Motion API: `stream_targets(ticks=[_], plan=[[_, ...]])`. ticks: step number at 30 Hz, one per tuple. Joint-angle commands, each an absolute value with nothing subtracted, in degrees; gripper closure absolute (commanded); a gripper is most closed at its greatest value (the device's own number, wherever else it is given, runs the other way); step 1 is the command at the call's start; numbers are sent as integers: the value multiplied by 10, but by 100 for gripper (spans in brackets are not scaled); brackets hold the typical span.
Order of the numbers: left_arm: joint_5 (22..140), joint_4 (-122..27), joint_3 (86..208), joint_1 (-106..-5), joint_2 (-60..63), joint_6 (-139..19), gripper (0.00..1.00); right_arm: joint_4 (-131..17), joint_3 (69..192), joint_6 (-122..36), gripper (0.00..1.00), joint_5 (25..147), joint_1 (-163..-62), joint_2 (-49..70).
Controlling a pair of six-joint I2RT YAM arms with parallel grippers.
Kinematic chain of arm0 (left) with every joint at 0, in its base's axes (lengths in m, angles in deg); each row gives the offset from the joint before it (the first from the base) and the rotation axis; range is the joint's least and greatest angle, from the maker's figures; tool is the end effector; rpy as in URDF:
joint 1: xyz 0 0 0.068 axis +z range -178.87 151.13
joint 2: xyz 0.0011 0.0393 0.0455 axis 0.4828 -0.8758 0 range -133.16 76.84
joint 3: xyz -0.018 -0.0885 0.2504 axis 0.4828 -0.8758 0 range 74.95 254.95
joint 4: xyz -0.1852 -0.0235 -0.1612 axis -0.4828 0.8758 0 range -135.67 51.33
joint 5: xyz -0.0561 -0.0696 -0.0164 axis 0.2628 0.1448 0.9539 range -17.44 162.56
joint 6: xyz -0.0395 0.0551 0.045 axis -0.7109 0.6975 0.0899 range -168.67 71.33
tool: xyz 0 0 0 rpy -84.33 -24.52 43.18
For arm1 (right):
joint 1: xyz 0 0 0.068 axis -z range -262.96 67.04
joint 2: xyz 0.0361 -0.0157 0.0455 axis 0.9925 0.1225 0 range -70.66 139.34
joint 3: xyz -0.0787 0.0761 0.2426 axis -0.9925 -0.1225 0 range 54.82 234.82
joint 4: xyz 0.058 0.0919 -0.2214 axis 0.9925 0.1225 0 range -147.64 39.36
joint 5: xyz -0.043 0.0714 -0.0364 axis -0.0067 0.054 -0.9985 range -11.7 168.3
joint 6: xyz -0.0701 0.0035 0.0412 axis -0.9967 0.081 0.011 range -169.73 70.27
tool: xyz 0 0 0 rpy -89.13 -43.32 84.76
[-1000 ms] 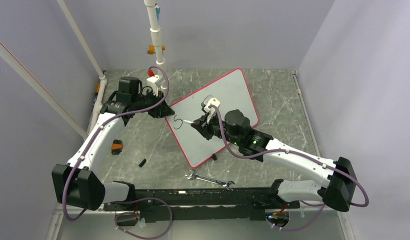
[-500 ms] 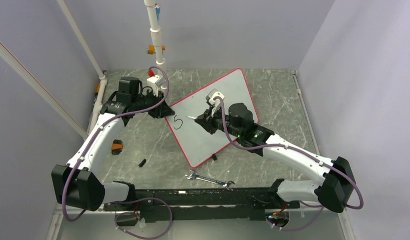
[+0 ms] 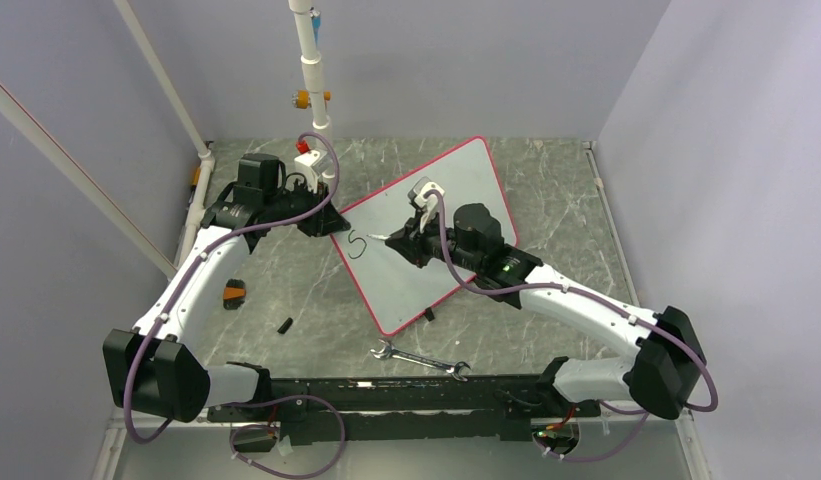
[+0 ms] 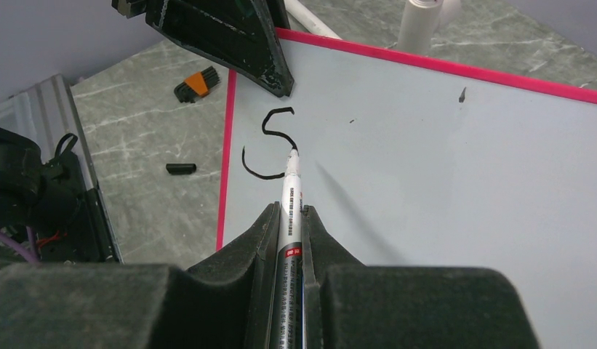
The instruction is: Write a sentence on the whiteboard
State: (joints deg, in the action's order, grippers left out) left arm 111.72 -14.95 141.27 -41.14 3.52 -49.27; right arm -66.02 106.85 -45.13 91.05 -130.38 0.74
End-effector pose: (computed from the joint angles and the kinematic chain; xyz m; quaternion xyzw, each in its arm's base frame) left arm 0.2668 -0.1036 0.3127 0.2328 0.8264 -0.3454 0.3788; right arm 0.2012 0.2420 0.3106 -0.3456 0.6881 0.3542 0.5307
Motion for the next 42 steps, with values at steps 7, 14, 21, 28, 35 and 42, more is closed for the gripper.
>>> stream_targets(ticks=[7,14,21,28,35,42], plan=[[1038,-155,1412,-414,48,-430,100,-705,1091,-438,100,931,-1301,21],[1038,-154,1413,-416,49,-429,100,-716,1099,-430,100,909,-1301,39],[1037,-153,1412,-417,50,-428,100,-716,1108,-431,100,886,-1301,62],[1037,-153,1411,-417,50,-428,100,-700,1099,-436,100,851,-1296,64],[1036,-153,1412,-417,50,-427,100,-688,1105,-432,100,830,-1281,62],[1035,-152,1412,-417,49,-426,100,-685,1114,-439,100,861,-1281,41]])
